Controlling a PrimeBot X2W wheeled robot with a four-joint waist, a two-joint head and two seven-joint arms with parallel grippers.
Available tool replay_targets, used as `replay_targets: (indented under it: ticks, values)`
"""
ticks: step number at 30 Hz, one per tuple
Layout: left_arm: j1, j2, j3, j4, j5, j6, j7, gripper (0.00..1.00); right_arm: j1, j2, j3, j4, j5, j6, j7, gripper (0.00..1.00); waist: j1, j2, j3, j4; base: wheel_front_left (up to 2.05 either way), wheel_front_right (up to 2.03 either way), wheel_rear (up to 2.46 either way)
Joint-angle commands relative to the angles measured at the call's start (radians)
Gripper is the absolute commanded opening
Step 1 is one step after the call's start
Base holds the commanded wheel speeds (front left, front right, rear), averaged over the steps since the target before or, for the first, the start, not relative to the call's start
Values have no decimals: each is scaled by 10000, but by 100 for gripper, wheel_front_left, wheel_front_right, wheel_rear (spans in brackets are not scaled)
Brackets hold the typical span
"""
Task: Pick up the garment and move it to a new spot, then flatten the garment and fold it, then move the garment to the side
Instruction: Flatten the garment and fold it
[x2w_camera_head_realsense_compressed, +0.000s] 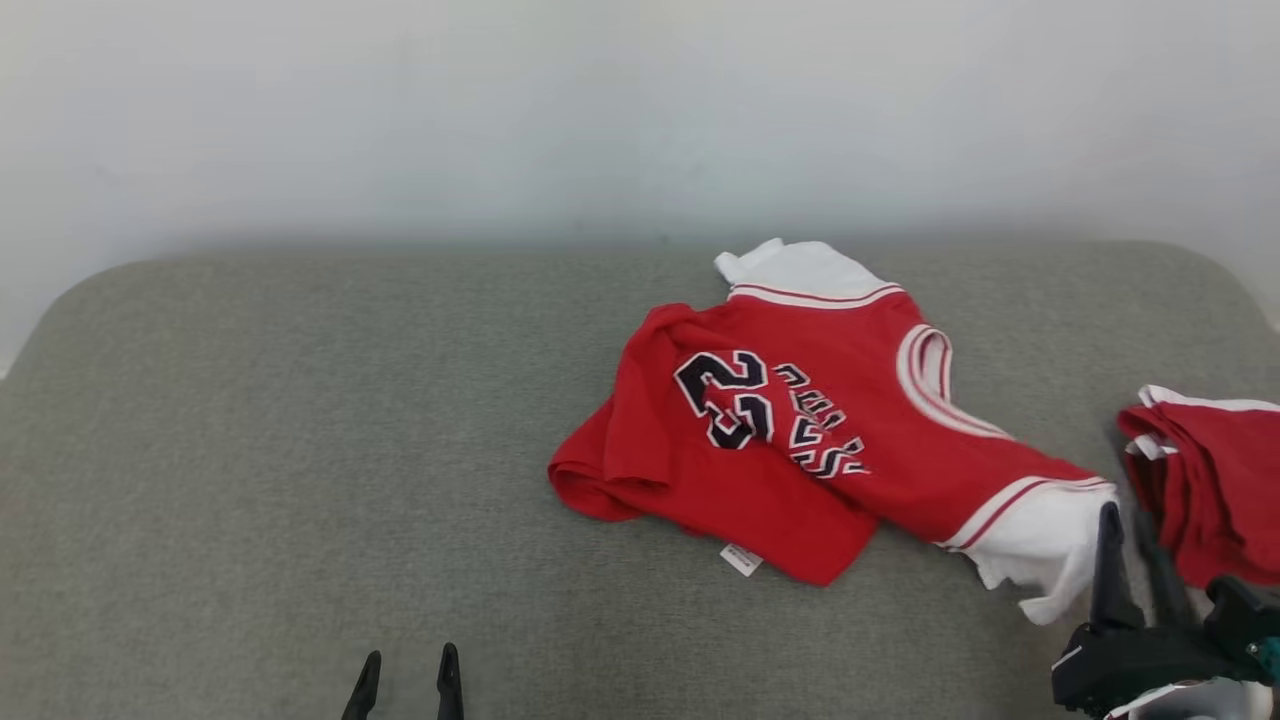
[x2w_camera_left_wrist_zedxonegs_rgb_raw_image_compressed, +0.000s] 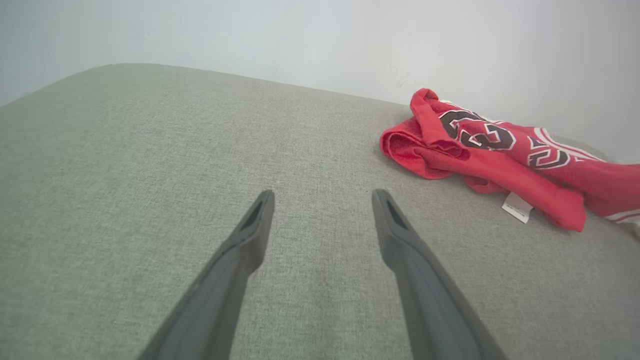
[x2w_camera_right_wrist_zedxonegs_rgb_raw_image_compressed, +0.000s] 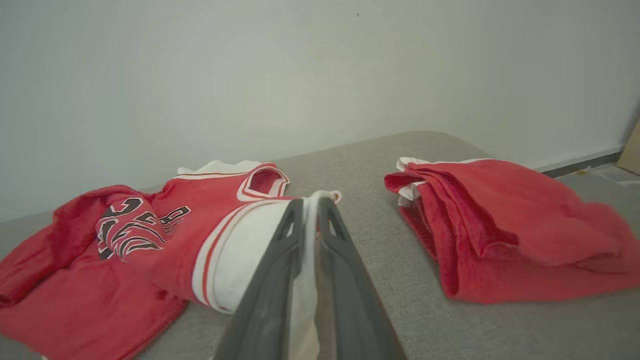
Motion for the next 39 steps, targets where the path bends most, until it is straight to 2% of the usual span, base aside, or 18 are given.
replay_targets:
  ticks: [1, 6, 11, 16, 22, 28, 33, 39]
  values:
    - [2, 11, 0, -21, 28, 22, -31, 100, -55, -36, -23, -96, -157, -26, -46, 100, 1, -1, -53, -309, 0, 0, 0]
    - [-92, 13, 14, -29, 57, 20, -31, 100, -29, 185, 178, -761, -815, -26, -43, 100, 1, -1, -11, -612, 0, 0, 0]
    - [-204, 13, -91, -20, 95, -12, -31, 100, 113, 354, 904, -1826, -1146, -26, -43, 100, 1, -1, 76, -813, 0, 0, 0]
    - [-542, 13, -324, 78, 199, -122, -31, 100, 335, 404, 1864, -2379, -1205, -26, -43, 100, 1, -1, 316, -1027, 0, 0, 0]
    - [-1610, 16, -537, 256, 272, -151, -31, 100, 284, 467, 2354, -2521, -916, -26, -43, 100, 1, -1, 1126, -1390, 0, 0, 0]
    - [-2739, 19, -429, 1325, 473, -34, -31, 100, -121, 443, 2545, -2591, -834, -26, -43, 100, 1, -1, 1864, -1822, 0, 0, 0]
    - [-3675, 18, -77, 2069, 1274, 90, -31, 100, -385, 419, 2650, -2617, -828, -26, -43, 100, 1, -1, 2224, -2124, 0, 0, 0]
    - [-4297, 23, -215, 2018, 1736, -241, -31, 100, -458, 428, 2677, -2566, -809, -26, -43, 100, 1, -1, 2377, -2185, 0, 0, 0]
